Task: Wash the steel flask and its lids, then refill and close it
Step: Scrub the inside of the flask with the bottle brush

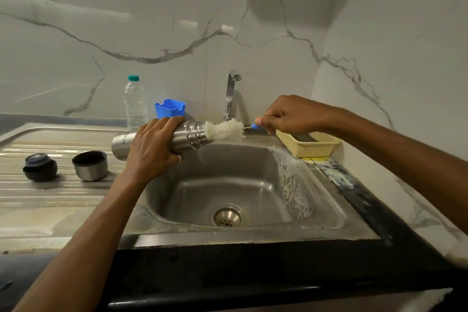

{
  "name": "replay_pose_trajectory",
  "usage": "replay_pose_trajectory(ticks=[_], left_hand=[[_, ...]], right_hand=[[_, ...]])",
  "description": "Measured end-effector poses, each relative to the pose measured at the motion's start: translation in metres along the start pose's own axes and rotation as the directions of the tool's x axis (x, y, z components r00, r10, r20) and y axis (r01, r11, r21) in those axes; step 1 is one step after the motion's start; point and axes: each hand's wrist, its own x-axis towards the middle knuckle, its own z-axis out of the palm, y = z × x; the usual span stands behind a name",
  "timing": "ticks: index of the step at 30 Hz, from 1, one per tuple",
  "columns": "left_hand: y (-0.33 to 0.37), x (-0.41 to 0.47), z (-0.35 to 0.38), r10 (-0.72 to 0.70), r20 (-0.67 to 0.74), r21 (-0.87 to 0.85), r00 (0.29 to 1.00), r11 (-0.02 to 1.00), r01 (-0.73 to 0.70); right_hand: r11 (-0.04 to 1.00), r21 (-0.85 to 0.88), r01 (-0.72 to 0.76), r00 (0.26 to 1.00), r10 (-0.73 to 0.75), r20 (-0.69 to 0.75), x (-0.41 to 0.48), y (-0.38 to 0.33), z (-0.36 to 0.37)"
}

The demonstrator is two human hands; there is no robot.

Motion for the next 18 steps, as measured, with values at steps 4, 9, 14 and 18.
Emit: replay_pose_trajectory(ticks=[4, 9, 14, 18], left_hand=[[-0.005, 0.000, -0.001, -0.043, -0.006, -0.027, 0.999, 0.999, 0.042], [-0.007, -0.001, -0.002, -0.071, 0.036, -0.095, 0.997, 0.993, 0.074], [-0.003, 0.001, -0.005, -0.038, 0.040, -0.086, 0.998, 0.995, 0.041], [0.002, 0.002, -0.004, 0.005, 0.039, -0.062, 0.999, 0.998, -0.003]], right_hand=[[0.962, -0.256, 0.095, 0.971, -0.146, -0.190, -0.002, -0.001, 0.009], [0.475, -0.847, 0.238, 0.732, -0.661, -0.165, -0.008, 0.012, 0.018], [0.471, -0.855, 0.219, 0.777, -0.613, -0.139, -0.007, 0.000, 0.039], [0.548, -0.821, 0.157, 0.824, -0.531, -0.197, -0.004, -0.007, 0.051]])
